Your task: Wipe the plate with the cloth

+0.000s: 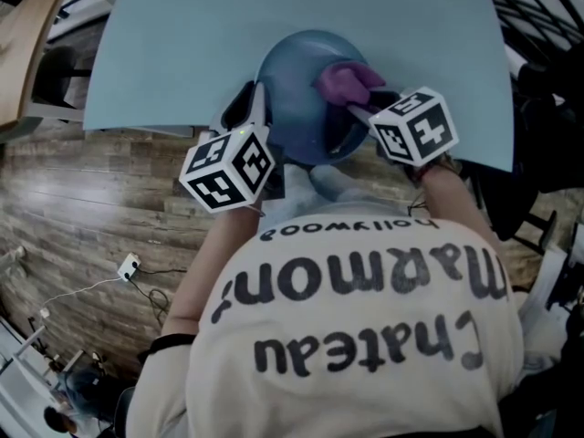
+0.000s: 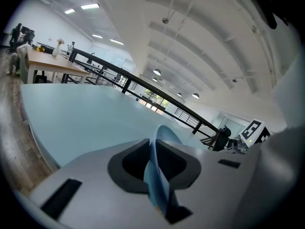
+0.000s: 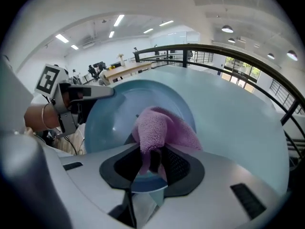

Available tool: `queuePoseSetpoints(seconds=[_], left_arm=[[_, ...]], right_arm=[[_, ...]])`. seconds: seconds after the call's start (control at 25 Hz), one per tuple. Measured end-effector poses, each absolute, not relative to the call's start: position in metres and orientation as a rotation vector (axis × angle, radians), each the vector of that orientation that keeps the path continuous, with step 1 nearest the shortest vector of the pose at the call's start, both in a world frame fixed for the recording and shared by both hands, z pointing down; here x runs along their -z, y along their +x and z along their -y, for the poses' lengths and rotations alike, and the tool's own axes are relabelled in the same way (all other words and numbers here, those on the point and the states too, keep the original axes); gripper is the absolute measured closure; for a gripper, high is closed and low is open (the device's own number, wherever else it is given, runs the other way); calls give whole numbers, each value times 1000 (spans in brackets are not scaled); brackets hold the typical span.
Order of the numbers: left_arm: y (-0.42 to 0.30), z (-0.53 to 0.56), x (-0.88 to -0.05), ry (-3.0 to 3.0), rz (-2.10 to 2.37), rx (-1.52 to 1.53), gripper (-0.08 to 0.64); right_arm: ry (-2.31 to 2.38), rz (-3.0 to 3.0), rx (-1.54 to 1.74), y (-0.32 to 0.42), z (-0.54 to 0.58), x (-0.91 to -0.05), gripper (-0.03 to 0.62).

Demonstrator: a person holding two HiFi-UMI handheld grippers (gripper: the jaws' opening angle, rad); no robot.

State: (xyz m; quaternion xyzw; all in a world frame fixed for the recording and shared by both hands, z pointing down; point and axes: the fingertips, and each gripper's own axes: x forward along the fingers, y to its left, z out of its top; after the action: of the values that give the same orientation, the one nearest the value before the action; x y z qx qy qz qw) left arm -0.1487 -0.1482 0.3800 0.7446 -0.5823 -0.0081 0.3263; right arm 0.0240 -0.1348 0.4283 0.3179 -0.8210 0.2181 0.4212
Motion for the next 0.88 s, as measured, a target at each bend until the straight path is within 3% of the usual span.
queuePoseSetpoints(seconds=[0.56, 0.88], left_arm=[[-146, 138, -375, 1920, 1559, 32, 520], [-149, 131, -384, 1875, 1546, 26, 522]], right_arm=[[463, 2408, -573, -84, 100, -402, 460], [410, 2350, -304, -93, 93, -420, 459]])
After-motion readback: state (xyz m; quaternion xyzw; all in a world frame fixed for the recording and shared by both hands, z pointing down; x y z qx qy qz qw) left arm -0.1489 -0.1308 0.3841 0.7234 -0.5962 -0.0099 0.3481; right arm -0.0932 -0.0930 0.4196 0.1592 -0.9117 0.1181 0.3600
